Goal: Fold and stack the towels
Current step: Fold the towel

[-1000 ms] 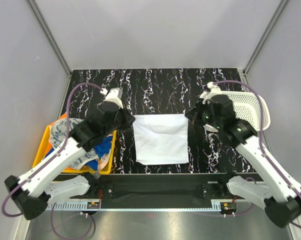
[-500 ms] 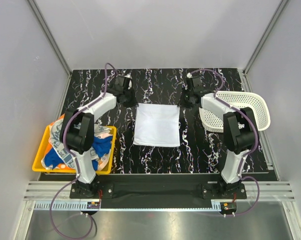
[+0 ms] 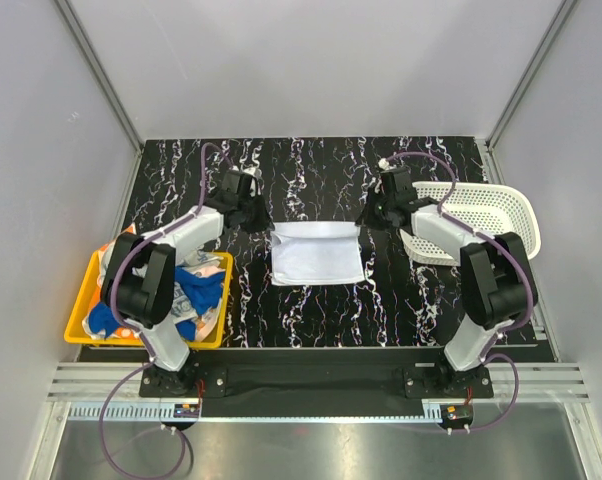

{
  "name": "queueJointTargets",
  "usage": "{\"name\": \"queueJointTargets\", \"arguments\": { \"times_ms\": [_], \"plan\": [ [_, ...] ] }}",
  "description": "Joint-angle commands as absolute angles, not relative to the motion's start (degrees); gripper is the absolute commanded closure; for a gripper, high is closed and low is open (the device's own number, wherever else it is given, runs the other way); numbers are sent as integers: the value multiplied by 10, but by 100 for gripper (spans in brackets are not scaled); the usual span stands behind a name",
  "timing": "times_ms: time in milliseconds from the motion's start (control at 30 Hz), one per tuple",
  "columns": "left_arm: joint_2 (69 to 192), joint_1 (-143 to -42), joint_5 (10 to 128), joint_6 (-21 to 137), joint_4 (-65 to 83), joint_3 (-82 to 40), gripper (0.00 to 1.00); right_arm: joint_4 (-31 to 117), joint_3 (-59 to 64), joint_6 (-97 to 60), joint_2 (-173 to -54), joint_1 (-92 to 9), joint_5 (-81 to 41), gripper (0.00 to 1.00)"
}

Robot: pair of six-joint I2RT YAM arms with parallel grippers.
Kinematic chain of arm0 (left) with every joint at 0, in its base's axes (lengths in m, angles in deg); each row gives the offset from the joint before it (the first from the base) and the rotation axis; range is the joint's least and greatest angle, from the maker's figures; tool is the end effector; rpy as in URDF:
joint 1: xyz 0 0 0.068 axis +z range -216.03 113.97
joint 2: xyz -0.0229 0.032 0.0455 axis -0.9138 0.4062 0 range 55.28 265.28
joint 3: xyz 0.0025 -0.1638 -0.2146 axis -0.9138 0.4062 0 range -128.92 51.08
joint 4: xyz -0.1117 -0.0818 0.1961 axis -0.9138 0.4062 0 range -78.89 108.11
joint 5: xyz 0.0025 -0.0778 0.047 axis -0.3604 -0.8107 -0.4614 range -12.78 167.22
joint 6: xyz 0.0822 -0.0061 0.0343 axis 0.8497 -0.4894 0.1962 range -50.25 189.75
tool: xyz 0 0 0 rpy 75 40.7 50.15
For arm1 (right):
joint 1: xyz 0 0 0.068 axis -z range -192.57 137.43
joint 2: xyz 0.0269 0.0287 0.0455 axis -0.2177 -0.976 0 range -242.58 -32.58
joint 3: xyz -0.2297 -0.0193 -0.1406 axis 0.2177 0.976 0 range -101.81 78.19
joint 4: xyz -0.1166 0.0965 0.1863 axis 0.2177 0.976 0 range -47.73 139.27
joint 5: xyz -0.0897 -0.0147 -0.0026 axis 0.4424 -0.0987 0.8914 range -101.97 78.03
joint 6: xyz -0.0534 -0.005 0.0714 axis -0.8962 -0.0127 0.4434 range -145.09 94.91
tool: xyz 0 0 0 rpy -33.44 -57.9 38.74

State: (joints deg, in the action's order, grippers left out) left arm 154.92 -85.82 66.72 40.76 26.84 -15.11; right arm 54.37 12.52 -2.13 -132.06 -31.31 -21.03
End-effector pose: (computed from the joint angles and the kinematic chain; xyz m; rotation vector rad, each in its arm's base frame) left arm 0.3541 -0.1427 0.1834 -0.1155 2.5000 -0.5937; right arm 0.3625 0.1361 0.1878 0.0115 2.4254 0.5289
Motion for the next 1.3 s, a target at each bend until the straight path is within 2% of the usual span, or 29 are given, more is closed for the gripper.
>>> {"name": "queueJointTargets", "arguments": {
  "times_ms": [0, 233, 367, 467, 567, 633, 733, 900, 1000, 1167, 1267],
  "plan": [
    [1491, -864, 661, 408, 210, -103, 92, 500, 173, -8, -1259, -312, -223, 100],
    [1488, -868, 667, 407, 200, -110, 90, 497, 190, -11, -1252, -312, -212, 100],
    [1518, -868, 682, 416, 217, -166, 90, 505, 137, -21, -1275, -312, -194, 100],
    [1551, -866, 685, 427, 224, -213, 86, 501, 96, -27, -1304, -312, -178, 100],
    [1589, -863, 687, 436, 234, -251, 79, 499, 61, -25, -1341, -312, -177, 100],
    [1614, -861, 685, 439, 234, -265, 70, 493, 46, -21, -1351, -312, -181, 100],
    [1637, -855, 681, 440, 229, -269, 62, 490, 31, -21, -1369, -312, -185, 100],
    [1630, -850, 697, 443, 234, -266, 54, 493, 16, -20, -1387, -313, -187, 100],
    [1605, -852, 707, 440, 249, -261, 55, 494, 15, -21, -1389, -312, -187, 100],
    [1574, -881, 730, 431, 273, -217, 67, 493, 23, -23, -1375, -313, -181, 100],
    [1576, -902, 729, 418, 247, -185, 69, 495, 30, -24, -1366, -312, -180, 100]
  ]
}}
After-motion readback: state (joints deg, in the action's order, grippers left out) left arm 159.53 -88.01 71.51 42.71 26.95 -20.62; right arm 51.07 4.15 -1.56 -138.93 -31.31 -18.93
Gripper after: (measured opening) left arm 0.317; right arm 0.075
